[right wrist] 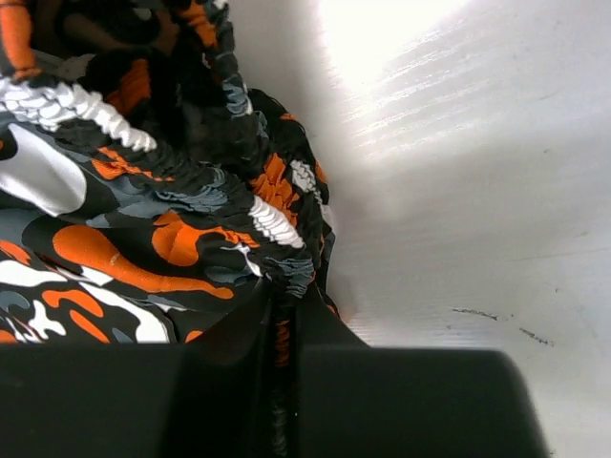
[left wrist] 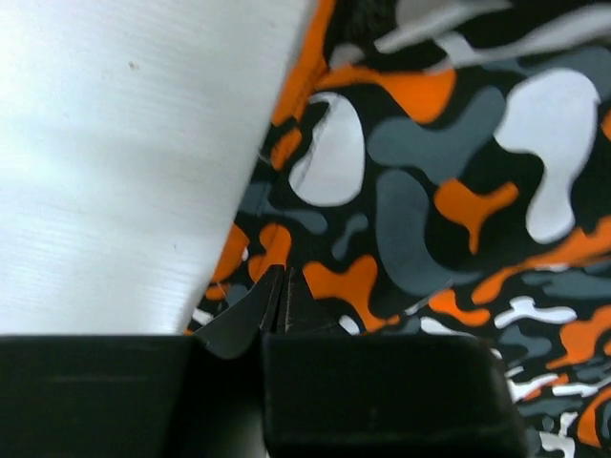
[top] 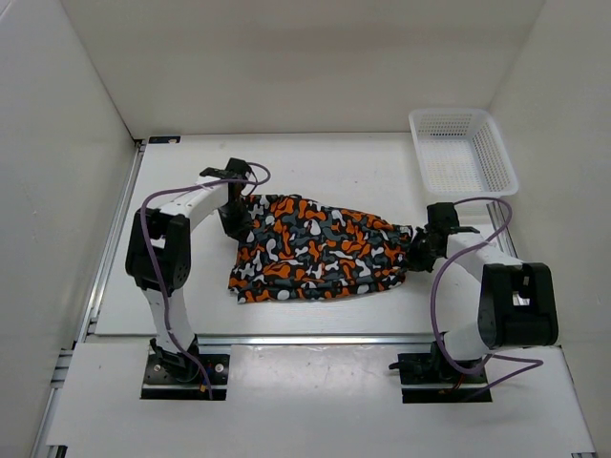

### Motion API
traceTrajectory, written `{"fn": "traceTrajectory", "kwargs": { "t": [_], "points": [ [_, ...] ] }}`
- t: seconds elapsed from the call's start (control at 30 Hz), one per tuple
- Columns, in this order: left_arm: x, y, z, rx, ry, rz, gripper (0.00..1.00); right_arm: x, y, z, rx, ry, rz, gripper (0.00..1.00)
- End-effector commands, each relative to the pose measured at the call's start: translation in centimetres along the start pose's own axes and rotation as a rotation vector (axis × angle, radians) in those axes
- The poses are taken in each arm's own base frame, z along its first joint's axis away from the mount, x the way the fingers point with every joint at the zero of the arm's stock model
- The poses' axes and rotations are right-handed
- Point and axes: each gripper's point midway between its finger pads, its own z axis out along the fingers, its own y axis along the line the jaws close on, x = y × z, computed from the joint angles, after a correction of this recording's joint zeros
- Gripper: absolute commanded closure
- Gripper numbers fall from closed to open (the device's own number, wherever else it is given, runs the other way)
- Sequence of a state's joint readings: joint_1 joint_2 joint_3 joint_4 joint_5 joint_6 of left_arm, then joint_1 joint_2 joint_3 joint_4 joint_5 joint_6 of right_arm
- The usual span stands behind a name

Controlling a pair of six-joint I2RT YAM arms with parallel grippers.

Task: Fold and stack the shorts
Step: Fold the shorts

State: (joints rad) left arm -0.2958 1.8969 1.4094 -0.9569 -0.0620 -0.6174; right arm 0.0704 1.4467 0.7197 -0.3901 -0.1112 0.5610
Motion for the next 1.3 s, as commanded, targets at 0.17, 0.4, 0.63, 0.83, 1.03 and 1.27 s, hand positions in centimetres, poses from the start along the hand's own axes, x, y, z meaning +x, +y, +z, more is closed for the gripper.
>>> {"fn": "traceTrajectory", "kwargs": {
  "t": [0.17, 0.4, 0.63, 0.83, 1.03, 1.27],
  "points": [
    [0.9, 0.5, 1.8, 0.005, 0.031, -0.018, 0.90, -2.7, 0.3, -3.1, 0.036, -0.112, -0.087, 1.00],
    [-0.7, 1.7, 0.7, 0.043, -0.002, -0.094, 0.90, -4.8, 3.1, -6.7, 0.024, -0.176, -0.244, 1.00],
    [1.8, -0.1, 4.1, 0.096, 0.136, -0.005, 0.90, -6.2, 9.7, -9.9, 0.074, -0.256, -0.454, 1.00],
    [3.6, -0.8, 5.1, 0.124, 0.172, -0.019, 0.90, -3.2, 18.2, -9.9, 0.056, -0.251, -0.653, 1.00],
    [3.1, -0.9, 4.6, 0.131, 0.142, -0.026, 0.90, 5.3, 28.7, -9.1, -0.086, -0.221, -0.902, 1.00],
    [2.5, -0.9, 4.5, 0.135, 0.134, -0.035, 0.90, 11.4, 32.7, -5.2, -0.117, -0.146, -1.021, 1.00]
  ]
}}
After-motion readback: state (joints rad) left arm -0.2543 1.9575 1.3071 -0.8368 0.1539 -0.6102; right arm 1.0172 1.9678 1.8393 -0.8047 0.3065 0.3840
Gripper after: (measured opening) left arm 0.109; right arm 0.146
